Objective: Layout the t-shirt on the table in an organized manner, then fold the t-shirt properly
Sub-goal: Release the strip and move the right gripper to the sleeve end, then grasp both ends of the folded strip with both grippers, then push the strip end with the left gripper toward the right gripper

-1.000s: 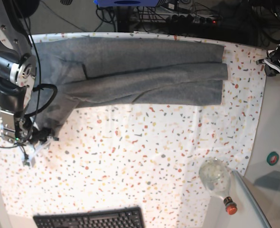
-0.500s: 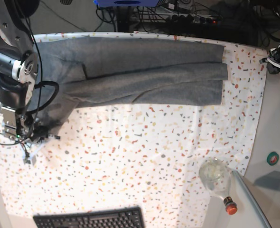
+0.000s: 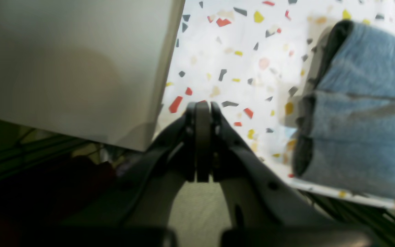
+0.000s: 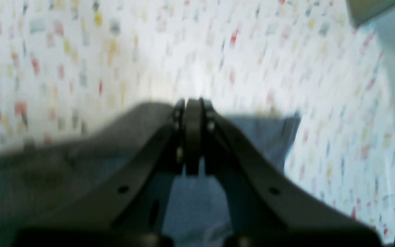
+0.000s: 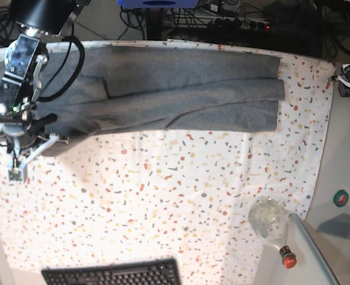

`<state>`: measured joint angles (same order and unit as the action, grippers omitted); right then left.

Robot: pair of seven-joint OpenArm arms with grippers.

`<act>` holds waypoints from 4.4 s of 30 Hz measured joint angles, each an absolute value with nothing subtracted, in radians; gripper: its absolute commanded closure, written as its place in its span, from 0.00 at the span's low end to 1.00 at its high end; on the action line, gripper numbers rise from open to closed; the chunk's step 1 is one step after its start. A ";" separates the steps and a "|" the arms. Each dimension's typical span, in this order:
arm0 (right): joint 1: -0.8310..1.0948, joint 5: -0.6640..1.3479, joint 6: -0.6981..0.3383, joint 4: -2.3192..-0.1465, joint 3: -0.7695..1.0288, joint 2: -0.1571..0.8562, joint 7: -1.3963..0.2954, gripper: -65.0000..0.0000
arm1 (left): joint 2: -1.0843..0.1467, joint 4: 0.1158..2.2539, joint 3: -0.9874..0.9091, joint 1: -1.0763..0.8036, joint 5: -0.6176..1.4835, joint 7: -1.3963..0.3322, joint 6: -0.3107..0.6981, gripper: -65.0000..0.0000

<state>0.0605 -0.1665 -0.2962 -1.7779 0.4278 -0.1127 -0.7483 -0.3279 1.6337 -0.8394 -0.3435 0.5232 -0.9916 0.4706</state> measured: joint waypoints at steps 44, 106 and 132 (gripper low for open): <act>0.470 0.019 -0.295 -1.975 0.432 -0.130 -0.639 0.52 | -0.331 1.426 -0.518 -0.224 0.690 -0.984 0.691 0.14; 0.455 0.019 -0.295 -1.974 0.425 -0.124 -0.639 0.52 | -0.118 1.658 0.038 -0.105 0.374 -1.055 0.433 1.00; 0.455 0.019 -0.295 -1.974 0.426 -0.124 -0.639 0.52 | -0.077 1.644 0.054 -0.070 0.364 -1.113 0.422 1.00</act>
<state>0.4549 0.0193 -0.2955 -1.9736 0.4263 -0.1242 -0.6388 -0.0772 1.6440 0.0540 -0.0696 0.3637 -1.1126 0.4221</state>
